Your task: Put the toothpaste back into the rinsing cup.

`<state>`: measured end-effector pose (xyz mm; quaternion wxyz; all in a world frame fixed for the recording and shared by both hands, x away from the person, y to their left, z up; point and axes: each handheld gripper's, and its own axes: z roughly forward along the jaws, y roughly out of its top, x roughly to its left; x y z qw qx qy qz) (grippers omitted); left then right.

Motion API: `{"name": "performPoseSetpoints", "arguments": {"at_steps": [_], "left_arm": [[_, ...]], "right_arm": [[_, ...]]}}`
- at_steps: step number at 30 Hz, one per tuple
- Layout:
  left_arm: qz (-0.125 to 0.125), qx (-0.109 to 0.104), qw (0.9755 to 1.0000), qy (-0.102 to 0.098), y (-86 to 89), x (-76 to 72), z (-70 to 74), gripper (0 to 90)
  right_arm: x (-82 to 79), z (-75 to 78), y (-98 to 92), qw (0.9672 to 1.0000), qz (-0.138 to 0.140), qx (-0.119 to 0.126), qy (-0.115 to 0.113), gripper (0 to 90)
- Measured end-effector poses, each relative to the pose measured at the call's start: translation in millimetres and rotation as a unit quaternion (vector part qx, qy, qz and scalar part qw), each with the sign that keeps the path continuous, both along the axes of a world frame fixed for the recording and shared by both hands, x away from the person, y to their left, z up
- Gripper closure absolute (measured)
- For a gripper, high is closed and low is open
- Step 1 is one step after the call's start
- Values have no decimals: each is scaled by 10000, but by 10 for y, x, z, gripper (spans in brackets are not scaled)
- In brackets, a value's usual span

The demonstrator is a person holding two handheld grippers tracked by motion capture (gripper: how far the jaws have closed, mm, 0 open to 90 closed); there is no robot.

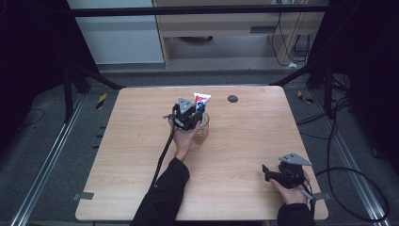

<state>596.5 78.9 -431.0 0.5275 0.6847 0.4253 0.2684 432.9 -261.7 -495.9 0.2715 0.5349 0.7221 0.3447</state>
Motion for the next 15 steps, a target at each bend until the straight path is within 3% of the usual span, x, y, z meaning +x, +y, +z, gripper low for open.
{"name": "performPoseSetpoints", "arguments": {"at_steps": [15], "left_arm": [[-80,146,9997,165,47,-60,-138,700]], "right_arm": [[-3,1,7,10000,6,13,25,166]]}}
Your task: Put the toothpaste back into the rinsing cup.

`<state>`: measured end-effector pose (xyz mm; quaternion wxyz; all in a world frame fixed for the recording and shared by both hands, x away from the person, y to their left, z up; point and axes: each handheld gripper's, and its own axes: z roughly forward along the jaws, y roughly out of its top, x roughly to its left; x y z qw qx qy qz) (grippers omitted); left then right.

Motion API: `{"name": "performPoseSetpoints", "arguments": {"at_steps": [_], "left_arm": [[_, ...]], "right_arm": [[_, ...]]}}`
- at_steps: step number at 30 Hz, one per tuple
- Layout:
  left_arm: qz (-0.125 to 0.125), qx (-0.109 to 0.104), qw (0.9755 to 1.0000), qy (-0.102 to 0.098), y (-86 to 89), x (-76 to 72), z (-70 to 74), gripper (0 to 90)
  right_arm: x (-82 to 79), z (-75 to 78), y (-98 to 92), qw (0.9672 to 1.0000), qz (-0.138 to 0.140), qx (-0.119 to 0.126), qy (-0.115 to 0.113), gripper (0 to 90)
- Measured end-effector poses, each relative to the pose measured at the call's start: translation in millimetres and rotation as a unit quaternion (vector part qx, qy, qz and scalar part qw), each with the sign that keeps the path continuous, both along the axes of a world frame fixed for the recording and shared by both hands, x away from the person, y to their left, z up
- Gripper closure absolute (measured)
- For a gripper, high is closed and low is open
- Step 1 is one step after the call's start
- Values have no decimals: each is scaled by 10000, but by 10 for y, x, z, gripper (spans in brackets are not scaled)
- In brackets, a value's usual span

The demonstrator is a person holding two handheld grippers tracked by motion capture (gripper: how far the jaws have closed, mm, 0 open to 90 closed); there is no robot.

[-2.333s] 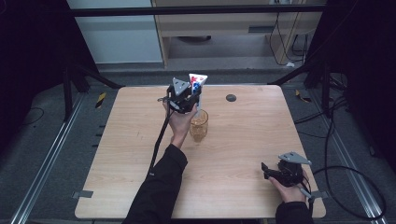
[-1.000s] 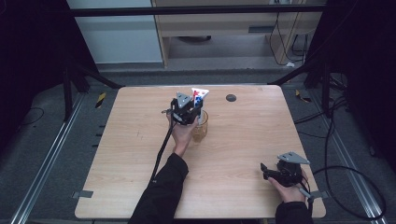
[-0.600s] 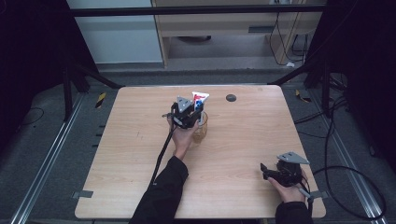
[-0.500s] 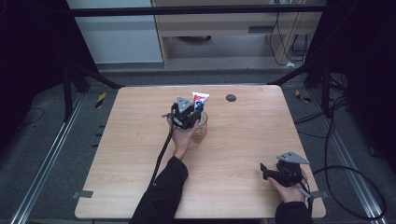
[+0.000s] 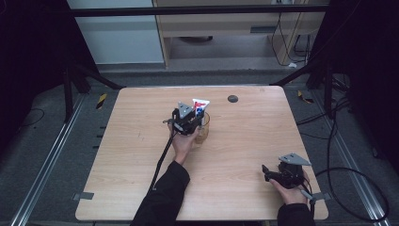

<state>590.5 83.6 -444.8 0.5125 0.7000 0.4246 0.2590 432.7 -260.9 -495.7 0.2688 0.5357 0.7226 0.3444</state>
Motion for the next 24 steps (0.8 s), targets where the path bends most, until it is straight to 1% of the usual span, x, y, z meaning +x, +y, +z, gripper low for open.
{"name": "performPoseSetpoints", "arguments": {"at_steps": [2,4,5,6,8,11,12,13,15,17,19,20,23,24], "left_arm": [[5,23,10000,-7,5,-3,0,696],[-31,118,9999,59,2,-15,-24,688],[-31,118,9999,59,2,-15,-24,682],[-32,116,9999,43,9,-29,-54,677],[-41,86,9999,52,24,-38,-51,676],[-70,104,9999,54,26,-47,-45,667],[-84,94,9999,-4,38,-60,-23,609],[-92,61,9999,-44,49,-69,-5,578],[-110,36,9999,-68,65,-76,14,531],[-112,5,9999,-118,120,-109,65,488],[-123,23,9998,-127,140,-125,83,452],[-141,90,9997,-161,188,-161,121,438],[-257,119,9995,-168,261,-229,175,402],[-257,119,9995,-168,261,-229,175,392]], "right_arm": [[1,-2,1,10000,3,-3,4,166],[4,-5,3,10000,2,-14,8,165],[4,-5,3,10000,2,-14,8,165],[3,-4,3,10000,3,-14,6,166],[2,-3,4,10000,-2,-25,-5,165],[1,-3,5,10000,-2,-27,-8,165],[0,-3,6,10000,-3,-33,-5,164],[0,-3,7,10000,-1,-29,-6,164],[1,-4,9,10000,-1,-29,18,161],[0,-8,6,10000,5,-35,26,158],[3,-10,1,10000,4,-49,6,157],[3,-10,2,10000,-2,-45,8,156],[4,-12,7,10000,-5,-52,23,152],[4,-12,7,10000,-5,-52,23,152]]}}
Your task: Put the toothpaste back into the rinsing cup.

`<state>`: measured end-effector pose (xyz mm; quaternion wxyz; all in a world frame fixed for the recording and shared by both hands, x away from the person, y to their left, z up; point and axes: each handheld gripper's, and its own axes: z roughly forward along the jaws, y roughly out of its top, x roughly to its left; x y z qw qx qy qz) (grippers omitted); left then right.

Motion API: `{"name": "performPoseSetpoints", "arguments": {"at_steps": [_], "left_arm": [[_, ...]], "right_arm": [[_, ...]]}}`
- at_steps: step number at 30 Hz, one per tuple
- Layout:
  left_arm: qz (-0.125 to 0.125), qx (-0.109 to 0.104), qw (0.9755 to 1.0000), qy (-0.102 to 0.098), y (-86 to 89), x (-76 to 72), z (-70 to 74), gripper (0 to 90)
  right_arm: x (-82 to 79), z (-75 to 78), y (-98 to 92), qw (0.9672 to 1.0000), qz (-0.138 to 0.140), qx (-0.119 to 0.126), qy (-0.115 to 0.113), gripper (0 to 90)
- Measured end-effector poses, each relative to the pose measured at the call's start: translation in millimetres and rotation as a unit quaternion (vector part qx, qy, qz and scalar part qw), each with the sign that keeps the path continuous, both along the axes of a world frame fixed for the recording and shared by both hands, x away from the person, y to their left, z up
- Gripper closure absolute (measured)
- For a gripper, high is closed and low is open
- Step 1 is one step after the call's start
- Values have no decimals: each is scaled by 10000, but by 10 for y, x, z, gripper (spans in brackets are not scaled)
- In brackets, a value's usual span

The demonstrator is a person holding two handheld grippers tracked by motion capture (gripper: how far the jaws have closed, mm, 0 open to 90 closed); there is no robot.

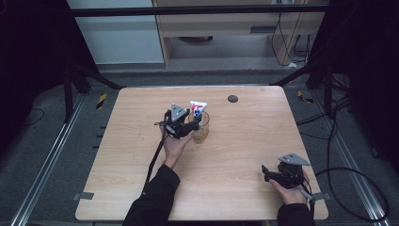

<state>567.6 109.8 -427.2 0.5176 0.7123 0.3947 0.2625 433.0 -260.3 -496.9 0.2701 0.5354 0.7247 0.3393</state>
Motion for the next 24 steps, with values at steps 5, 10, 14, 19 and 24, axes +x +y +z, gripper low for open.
{"name": "performPoseSetpoints", "arguments": {"at_steps": [5,10,14,19,24], "left_arm": [[-102,383,9992,-22,95,-196,77,370],[-163,333,9992,127,266,-327,111,344],[-125,629,9979,110,396,-431,113,323],[-160,683,9972,262,537,-523,71,300],[-94,894,9953,348,739,-653,-16,282]], "right_arm": [[-2,5,5,10000,-6,2,-7,149],[-14,15,8,10000,-9,14,-30,148],[-17,12,-13,10000,-1,-10,-31,146],[-36,14,-58,10000,-75,25,-34,146],[-47,11,-86,9999,-87,22,-46,145]]}}
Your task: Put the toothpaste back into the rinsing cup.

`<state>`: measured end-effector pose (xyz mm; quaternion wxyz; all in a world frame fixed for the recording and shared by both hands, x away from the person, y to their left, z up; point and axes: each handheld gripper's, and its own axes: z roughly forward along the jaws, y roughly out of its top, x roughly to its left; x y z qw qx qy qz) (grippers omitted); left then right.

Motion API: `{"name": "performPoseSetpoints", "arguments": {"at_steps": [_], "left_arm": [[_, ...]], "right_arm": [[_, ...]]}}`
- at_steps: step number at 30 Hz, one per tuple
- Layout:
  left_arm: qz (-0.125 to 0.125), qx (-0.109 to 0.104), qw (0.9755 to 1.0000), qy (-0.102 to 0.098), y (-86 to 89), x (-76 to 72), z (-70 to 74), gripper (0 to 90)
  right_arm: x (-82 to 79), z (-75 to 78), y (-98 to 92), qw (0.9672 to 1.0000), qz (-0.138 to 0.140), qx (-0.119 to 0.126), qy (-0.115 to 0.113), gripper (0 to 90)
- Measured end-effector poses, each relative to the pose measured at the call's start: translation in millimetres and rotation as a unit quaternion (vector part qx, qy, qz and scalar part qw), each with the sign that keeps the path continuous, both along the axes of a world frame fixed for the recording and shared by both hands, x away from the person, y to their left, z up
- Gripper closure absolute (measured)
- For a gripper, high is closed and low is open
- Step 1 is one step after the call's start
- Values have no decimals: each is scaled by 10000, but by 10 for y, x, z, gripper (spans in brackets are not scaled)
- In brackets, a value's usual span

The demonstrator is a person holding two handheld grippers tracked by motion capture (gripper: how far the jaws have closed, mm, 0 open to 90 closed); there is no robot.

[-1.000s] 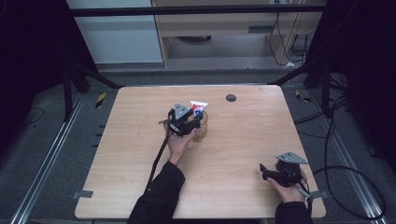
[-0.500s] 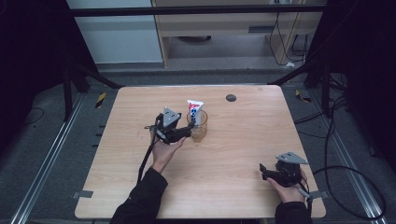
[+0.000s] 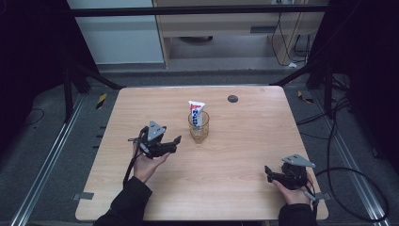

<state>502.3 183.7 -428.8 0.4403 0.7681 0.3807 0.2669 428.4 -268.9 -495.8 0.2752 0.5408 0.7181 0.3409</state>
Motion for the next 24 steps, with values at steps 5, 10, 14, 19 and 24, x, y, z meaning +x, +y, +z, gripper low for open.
{"name": "performPoseSetpoints", "arguments": {"at_steps": [5,10,14,19,24], "left_arm": [[79,-20,9998,163,220,-124,-67,255],[180,-82,9994,277,359,-198,-114,242],[318,-73,9987,379,490,-256,-165,234],[542,-44,9974,480,643,-324,-250,231],[658,-58,9966,484,755,-392,-289,234]], "right_arm": [[-11,-2,7,10000,-9,21,14,144],[-23,-2,-7,10000,-19,66,9,144],[-44,-11,-16,9999,-20,121,11,144],[-44,-25,-19,9998,2,176,30,143],[-46,-35,-8,9999,47,148,23,140]]}}
